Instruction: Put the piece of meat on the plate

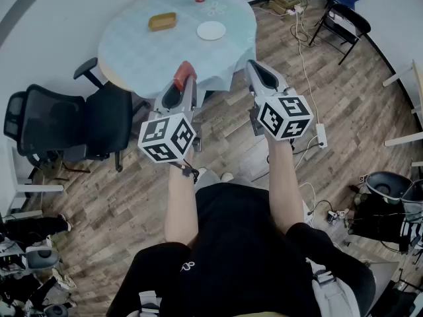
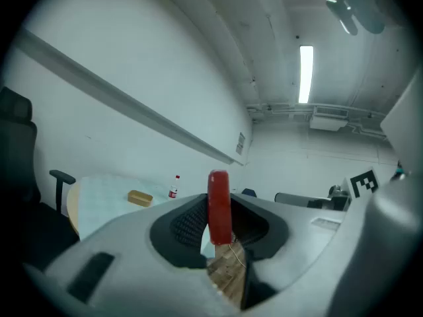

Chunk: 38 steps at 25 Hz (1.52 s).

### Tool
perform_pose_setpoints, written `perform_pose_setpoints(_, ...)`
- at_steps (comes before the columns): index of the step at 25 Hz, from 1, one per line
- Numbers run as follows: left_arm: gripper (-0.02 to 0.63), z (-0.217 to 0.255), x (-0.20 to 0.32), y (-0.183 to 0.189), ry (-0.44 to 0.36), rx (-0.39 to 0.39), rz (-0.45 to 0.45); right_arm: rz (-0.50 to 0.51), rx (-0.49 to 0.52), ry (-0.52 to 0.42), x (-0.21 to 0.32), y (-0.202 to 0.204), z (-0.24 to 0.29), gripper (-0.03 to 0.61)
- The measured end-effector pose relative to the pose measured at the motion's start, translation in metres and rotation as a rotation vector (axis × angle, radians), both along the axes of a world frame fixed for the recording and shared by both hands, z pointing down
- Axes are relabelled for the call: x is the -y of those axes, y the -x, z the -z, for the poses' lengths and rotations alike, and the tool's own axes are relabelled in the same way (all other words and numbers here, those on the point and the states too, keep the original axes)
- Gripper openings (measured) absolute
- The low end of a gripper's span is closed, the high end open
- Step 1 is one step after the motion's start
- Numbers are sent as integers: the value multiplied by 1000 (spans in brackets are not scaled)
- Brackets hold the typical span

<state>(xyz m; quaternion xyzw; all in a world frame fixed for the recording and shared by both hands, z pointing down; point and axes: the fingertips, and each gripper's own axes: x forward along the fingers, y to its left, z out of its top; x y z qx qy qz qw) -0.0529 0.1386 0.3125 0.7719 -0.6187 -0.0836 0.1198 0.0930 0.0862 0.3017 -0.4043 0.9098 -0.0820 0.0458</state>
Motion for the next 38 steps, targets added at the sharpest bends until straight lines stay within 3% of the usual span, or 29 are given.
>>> perform_pose_setpoints(3,83,-4,2,-2,7,-10,-3,-6,-14,-19,-1,-1,-1,9)
perform_pose_setpoints(14,81,-2,12,-9,5,-1,-6,-60,80,1,17,-22,-2,9)
perform_pose_setpoints(25,81,-15,23,31,27,-27,42,14,86,51,45,27,-23,9)
perform_pose_setpoints(30,81,-25,60,53,34,-23,53,19,78,56,83,47,-33,9)
perform_pose_setpoints(38,83,-32,183,76,47,-44,8,-45,63,61,201,60,-32,9)
